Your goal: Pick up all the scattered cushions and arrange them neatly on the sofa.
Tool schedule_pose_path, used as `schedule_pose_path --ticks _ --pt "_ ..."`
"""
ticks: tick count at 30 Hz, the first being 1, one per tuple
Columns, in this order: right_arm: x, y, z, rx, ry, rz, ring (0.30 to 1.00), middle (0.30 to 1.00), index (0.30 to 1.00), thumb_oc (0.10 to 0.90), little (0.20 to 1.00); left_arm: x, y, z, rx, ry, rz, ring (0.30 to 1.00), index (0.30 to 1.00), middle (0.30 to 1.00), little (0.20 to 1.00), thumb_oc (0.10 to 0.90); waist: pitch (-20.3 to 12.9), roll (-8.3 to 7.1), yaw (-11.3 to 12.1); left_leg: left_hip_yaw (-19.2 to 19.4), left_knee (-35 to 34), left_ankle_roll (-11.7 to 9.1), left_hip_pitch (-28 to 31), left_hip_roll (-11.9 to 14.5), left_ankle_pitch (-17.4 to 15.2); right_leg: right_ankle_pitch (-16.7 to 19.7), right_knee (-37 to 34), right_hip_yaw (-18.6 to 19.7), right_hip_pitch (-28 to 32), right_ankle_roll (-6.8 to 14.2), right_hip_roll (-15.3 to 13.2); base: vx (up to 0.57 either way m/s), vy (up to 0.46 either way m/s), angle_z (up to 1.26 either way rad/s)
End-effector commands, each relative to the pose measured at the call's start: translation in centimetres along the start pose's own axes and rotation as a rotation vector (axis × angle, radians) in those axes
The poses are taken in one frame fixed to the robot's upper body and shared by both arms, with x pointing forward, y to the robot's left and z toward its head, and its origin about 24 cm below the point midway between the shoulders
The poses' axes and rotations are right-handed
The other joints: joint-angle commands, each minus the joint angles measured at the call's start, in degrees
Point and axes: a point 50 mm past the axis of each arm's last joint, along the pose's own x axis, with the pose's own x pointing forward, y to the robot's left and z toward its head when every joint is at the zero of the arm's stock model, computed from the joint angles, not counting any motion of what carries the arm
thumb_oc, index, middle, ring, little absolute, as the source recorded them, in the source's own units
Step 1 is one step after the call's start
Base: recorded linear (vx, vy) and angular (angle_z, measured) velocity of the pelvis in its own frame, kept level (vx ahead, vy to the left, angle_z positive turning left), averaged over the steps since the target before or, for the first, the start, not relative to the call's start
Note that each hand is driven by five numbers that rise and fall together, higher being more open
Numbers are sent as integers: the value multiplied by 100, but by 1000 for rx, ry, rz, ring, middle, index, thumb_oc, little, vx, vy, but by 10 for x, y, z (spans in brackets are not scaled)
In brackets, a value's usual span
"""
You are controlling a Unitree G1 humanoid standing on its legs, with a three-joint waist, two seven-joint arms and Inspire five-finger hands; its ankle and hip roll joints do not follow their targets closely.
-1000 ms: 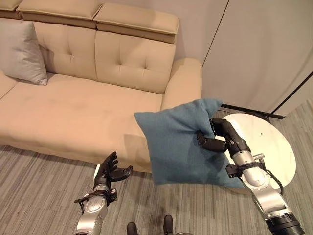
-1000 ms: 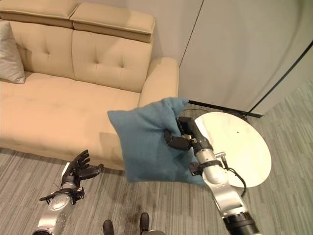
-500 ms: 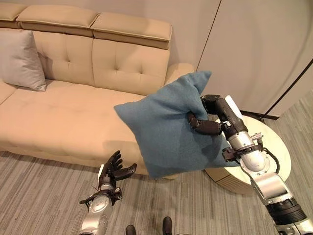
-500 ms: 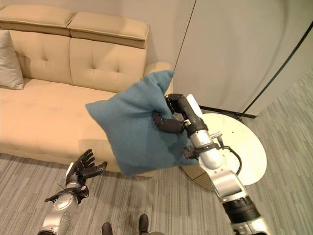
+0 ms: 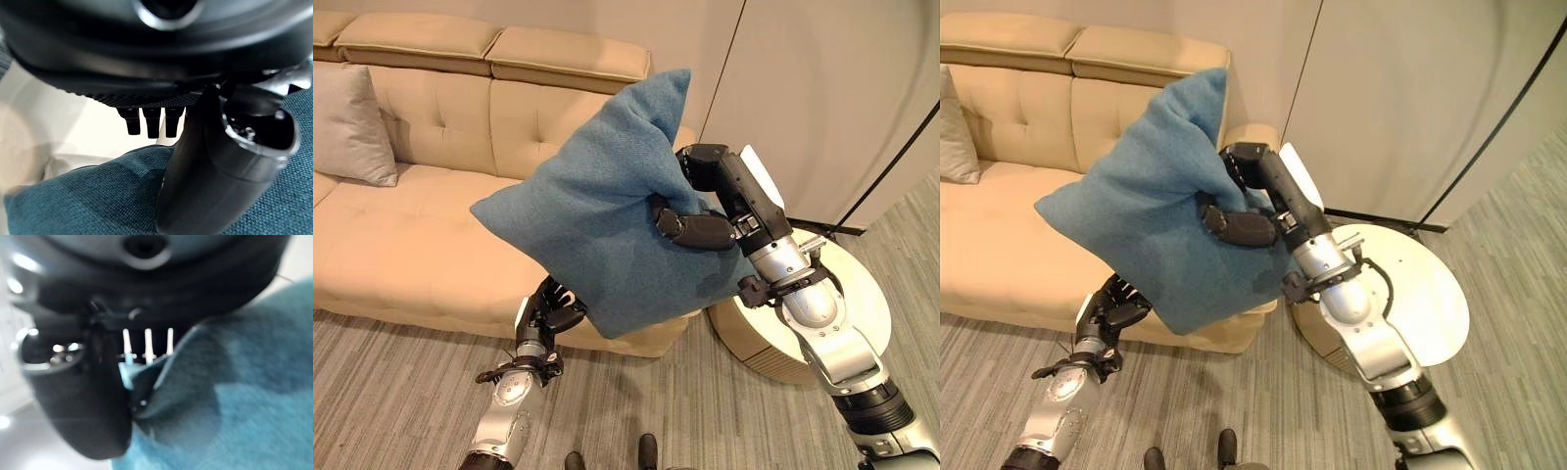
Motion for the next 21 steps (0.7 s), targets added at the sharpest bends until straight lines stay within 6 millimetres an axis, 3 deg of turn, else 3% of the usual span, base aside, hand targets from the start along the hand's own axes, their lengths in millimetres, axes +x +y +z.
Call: schedule_pose_path --ticks 1,6,10,14,21 --pt "24 -5 63 116 -427 -109 300 300 300 400 300 17 -67 45 -25 -234 -322 300 300 300 300 400 -1243 -104 23 -41 10 -199 152 2 -606 -404 89 -230 245 868 -357 -2 -14 -4" --pt "22 -1 58 131 -409 -118 300 300 300 400 300 18 -83 50 -9 -252 -389 300 300 300 300 400 -1236 -75 -11 -58 10 -195 147 0 -601 -417 85 -243 255 865 -363 0 0 0" --pt "20 -1 54 130 -393 -129 300 300 300 400 300 18 -83 50 -9 -255 -387 300 300 300 300 400 -1231 -50 -25 -56 10 -191 154 -2 -601 -419 84 -244 258 861 -363 0 0 0" --pt "12 -2 41 121 -323 -133 300 300 300 400 300 17 -75 44 -3 -229 -360 300 300 300 300 400 -1211 -14 -20 -56 10 -186 141 -4 -588 -416 90 -253 248 852 -374 -7 -8 0" --pt "-25 0 -10 140 -43 -136 300 300 300 400 300 4 -35 14 34 -107 -259 300 300 300 300 400 -1118 60 -9 -156 10 -195 150 23 -559 -543 215 -278 257 764 -326 -10 -59 3"
